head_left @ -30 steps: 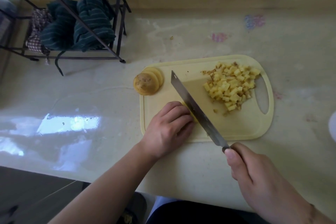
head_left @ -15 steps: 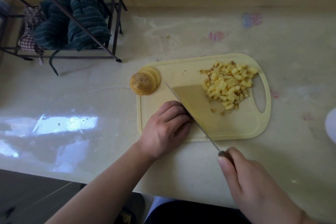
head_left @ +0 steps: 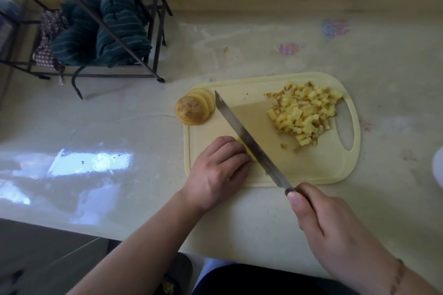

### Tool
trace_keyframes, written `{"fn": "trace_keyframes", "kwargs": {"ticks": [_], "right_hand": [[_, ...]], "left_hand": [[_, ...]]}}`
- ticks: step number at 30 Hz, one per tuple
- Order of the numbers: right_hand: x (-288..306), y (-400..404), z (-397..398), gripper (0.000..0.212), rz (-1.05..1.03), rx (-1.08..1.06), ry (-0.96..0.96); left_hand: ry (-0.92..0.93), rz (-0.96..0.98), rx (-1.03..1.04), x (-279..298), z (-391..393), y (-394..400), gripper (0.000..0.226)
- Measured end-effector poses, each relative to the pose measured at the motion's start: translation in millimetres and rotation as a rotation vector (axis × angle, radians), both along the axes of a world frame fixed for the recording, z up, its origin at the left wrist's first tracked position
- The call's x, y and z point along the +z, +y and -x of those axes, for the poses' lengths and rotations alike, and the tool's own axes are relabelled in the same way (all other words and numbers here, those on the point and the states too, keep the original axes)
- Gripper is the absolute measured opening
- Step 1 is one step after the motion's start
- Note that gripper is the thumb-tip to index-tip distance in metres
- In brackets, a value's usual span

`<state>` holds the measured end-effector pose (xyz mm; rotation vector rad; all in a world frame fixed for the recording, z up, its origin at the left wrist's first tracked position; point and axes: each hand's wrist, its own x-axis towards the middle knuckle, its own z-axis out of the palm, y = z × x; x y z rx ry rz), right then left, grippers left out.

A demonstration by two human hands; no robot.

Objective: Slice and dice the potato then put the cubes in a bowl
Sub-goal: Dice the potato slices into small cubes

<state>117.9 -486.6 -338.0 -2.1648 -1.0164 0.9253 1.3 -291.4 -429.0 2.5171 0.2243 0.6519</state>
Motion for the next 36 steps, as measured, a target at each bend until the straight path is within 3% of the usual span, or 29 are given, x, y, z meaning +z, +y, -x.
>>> {"fn": "trace_keyframes", "kwargs": {"ticks": [11,20,29,36], "right_hand": [[5,-23,12,0.053,0.083,-0.012,0.015],[-7,10,3,0.042,0.042,-0.013,-0.013],[-1,4,5,0.047,0.027,-0.097,0.036],[4,0,9,0.04,0.023,-0.032,0.026]], "left_hand": [[0.002,0.031,-0.007,-1,0,1,0.005],[-0.003,0.03,-0.02,-1,0,1,0.004],[-0.005,0.01,-0.011,-1,3,0,0.005],[-0.006,0.018,-0.004,-2,5,0,0.007]]}}
